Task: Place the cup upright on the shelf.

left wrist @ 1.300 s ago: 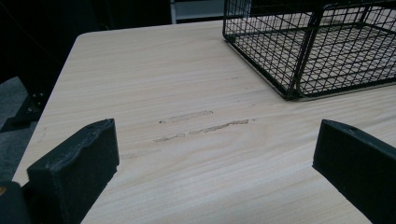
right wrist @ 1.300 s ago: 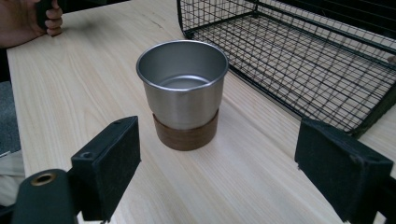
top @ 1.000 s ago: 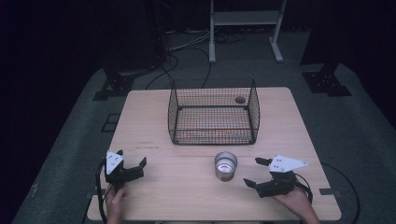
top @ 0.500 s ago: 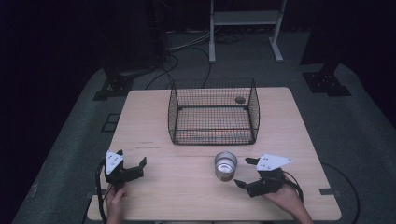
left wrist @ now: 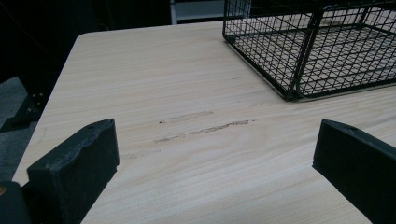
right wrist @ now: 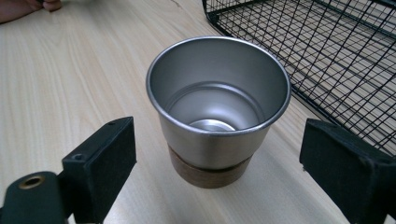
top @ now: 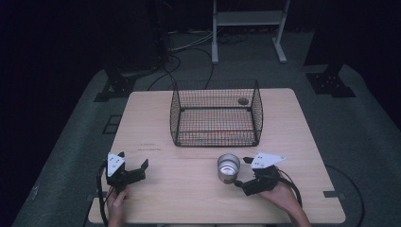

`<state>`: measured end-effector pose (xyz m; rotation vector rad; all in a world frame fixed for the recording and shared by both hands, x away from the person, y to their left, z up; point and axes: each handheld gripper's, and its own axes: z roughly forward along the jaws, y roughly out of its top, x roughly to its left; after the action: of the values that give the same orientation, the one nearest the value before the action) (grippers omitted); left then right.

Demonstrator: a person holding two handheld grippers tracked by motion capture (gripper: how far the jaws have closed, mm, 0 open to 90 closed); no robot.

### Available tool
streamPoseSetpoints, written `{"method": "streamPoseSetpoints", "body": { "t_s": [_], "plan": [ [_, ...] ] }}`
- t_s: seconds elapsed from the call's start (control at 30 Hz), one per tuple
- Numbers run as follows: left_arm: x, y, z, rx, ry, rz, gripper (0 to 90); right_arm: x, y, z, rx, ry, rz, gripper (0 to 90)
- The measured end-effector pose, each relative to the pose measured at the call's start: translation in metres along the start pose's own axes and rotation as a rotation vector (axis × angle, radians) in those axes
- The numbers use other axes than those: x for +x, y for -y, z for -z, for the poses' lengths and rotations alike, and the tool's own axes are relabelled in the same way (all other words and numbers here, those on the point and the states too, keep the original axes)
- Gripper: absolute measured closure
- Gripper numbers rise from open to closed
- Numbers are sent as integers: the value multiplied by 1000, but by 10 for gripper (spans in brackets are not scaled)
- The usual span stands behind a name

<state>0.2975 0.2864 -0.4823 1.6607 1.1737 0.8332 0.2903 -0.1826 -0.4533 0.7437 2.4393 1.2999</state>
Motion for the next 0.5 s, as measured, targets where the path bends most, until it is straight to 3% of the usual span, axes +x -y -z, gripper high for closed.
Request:
{"method": "streamPoseSetpoints", "body": {
  "t_s": [0.5],
  "plan": [
    [0,0,0,1,1,-4,0,-7,-2,-23,46,-5,-6,87]
  ]
}}
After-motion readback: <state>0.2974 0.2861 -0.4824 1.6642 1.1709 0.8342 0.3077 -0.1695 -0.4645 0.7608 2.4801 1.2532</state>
